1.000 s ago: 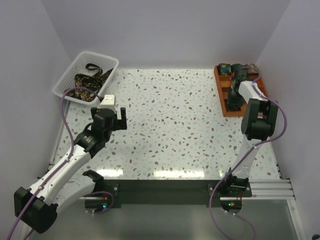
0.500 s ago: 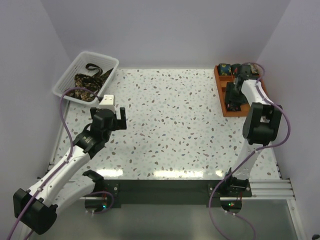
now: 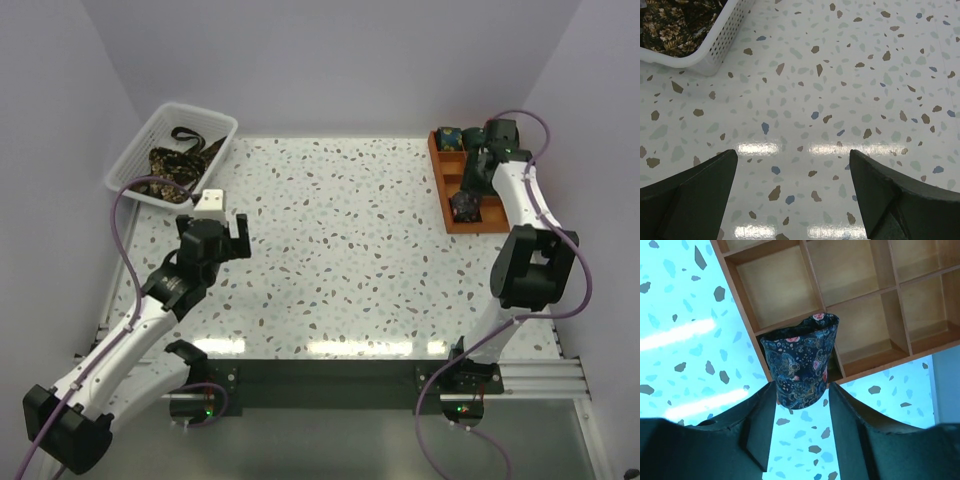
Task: Roll the ties
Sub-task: Place the rolled tie into the container
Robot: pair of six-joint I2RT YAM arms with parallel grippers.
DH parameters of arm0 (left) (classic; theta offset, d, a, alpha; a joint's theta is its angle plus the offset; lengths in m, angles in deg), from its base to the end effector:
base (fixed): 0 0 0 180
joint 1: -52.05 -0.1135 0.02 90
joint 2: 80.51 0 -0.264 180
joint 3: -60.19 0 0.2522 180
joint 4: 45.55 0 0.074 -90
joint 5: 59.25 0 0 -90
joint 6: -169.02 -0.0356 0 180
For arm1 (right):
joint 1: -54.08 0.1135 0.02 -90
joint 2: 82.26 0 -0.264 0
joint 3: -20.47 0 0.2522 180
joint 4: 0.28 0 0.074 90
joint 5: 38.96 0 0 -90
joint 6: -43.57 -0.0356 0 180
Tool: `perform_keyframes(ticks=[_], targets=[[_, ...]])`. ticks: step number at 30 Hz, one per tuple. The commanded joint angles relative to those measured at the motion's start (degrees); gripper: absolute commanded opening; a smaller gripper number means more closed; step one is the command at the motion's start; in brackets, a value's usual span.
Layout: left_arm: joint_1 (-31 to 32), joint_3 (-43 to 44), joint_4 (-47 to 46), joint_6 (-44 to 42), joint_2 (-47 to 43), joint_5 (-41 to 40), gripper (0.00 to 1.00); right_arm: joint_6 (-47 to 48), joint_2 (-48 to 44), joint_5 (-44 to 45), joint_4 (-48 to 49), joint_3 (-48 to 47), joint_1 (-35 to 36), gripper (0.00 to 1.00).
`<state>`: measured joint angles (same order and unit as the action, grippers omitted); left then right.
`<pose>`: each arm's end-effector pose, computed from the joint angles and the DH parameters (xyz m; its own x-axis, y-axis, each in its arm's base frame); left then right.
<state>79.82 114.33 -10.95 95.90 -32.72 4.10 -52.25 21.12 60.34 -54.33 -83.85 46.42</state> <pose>0.1725 -0.0728 0.2868 -0.4202 -0.0721 -0.9046 -0.0577 0.9969 -0.0526 0.3944 -0.0589 0.2872 -0.7655 0.2039 -0.6103 0.3069 0.9493 -0.0677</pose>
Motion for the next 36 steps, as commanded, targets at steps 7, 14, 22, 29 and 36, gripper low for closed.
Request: perform_keyframes(ticks=[7,14,22,29,36], targets=[[-0.61,-0.74,-1.86,-0.71,-2.26,-2.35,1.00,-3.14,1.21,-3.40,7.32,6.18,-0.16,0.36],[-0.52,-0.83,-1.94,-0.62,-4.72,-2.52,1.00,-3.40,-0.96,-4.20,6.46,7.16,-0.16,0.35],[-0.52,2.15,0.15,0.42,-9.29,-4.63,1.00,-8.32,-22.40,-1.48,-3.63,5.49,-0.16,0.73],[-0.52,10.42,6.93,0.26,-15.00,-10.52,1.00,-9.64,-48.67,5.72,-7.08,9.78,1.06,0.99],[-0.52,10.25,10.53,-2.47,-24.04,-17.02,1.00,-8.68,-70.56,18.29,-6.99,20.93,13.62,0.99]])
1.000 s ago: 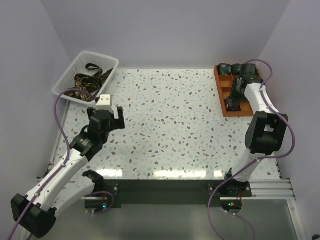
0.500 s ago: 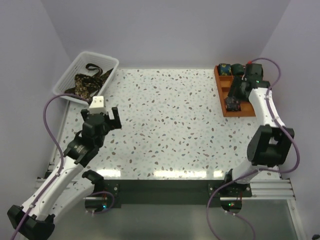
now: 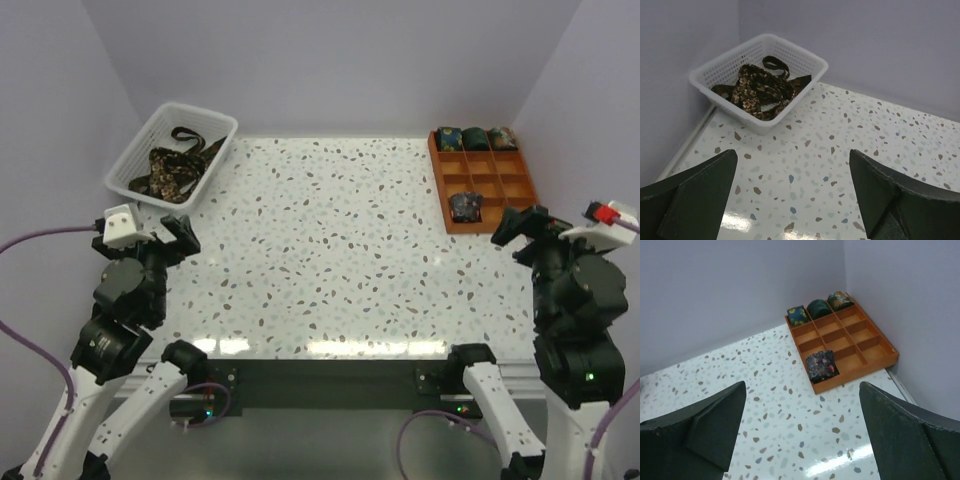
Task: Roll the ties
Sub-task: Place the rolled tie into the container
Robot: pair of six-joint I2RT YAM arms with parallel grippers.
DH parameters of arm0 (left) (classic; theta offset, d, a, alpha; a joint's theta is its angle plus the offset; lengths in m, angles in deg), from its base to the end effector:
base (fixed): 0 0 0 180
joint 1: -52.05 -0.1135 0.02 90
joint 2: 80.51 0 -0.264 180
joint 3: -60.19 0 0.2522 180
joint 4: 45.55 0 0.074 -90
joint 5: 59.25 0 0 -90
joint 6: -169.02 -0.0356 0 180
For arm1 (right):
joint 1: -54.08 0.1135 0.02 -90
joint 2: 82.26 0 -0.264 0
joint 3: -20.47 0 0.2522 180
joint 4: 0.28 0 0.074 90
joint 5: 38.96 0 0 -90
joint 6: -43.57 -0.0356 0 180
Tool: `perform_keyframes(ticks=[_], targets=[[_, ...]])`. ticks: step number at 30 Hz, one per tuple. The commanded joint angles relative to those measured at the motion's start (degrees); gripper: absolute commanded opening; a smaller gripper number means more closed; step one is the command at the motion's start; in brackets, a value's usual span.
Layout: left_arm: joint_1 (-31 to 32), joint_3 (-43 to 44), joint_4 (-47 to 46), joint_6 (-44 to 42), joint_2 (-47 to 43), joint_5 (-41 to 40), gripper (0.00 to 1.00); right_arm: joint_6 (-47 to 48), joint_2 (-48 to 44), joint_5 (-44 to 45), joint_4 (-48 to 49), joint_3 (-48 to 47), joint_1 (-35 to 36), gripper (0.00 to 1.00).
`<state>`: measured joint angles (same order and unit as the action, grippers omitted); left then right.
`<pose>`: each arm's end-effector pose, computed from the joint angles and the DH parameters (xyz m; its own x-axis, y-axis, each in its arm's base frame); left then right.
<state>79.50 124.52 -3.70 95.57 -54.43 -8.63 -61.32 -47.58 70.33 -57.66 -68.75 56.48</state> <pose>0.0834 -0.0179 0.3793 0.0052 -0.2508 -0.9680 -0.2130 0.9456 -0.2461 0.0571 -0.0094 0.4638 0.0267 0.2439 -0.9694 0.2931 0.9253 0.2408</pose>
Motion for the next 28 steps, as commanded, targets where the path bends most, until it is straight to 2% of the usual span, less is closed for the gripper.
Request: perform_keyframes(ticks=[1,3,4,8,15,28], targets=[[-0.20,-0.55,3.63,-2.14,-3.57,-4.65,1.00,1.70,-6.94,8.31,-2.36,7.77,5.32,0.99],[-0.20,-2.74,4.68,-1.62,-7.26,-5.97,1.00,7.49,-13.11,5.33,2.10,14.77,7.00,0.99],[-0.20,-3.45,4.95,-1.01,-8.50,-6.41,1.00,8.64,-18.97,4.97,3.44,16.82,7.27,0.99],[-0.20,-6.35,5.91,1.10,-15.69,-5.19,1.00,12.95,-29.55,4.62,9.07,24.73,7.45,0.99],[-0.19,-8.47,5.30,3.75,-22.65,-4.92,1.00,14.20,-28.96,3.48,8.98,26.50,9.12,0.99],[-0.11,-8.99,4.77,4.54,-23.36,-6.68,1.00,13.05,-30.72,4.09,9.25,28.26,9.47,0.99]])
